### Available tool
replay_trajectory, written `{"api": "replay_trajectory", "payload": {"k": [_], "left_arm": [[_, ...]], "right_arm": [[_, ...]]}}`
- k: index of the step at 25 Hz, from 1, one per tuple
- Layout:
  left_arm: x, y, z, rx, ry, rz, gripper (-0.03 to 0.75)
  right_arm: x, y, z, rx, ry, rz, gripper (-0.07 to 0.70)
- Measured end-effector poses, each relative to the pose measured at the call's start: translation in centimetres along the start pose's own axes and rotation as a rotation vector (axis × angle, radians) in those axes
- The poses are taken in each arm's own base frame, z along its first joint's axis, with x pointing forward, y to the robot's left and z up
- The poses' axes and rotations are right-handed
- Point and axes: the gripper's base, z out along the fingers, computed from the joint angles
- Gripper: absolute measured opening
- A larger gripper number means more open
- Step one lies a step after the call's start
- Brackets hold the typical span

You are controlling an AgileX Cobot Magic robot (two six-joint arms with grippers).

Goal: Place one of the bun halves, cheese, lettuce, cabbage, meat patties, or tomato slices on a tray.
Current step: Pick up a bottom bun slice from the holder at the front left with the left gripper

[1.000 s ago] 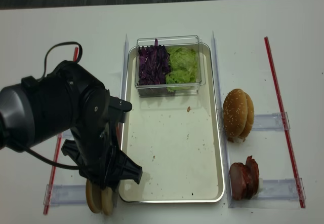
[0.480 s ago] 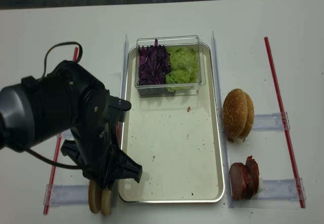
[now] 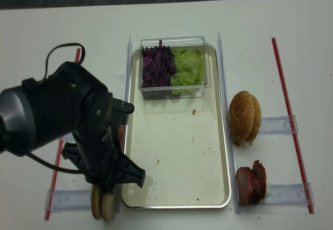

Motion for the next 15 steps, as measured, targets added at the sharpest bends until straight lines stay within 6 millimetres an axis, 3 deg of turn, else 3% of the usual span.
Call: {"api": "replay_trajectory", "payload": {"k": [15], "left_arm": [[0.01,0.02,0.00,-0.002,0.001,0.001,0.062]], "right_arm": [[0.00,0.00,0.00,0.000,0.000,0.000,0.571]]}}
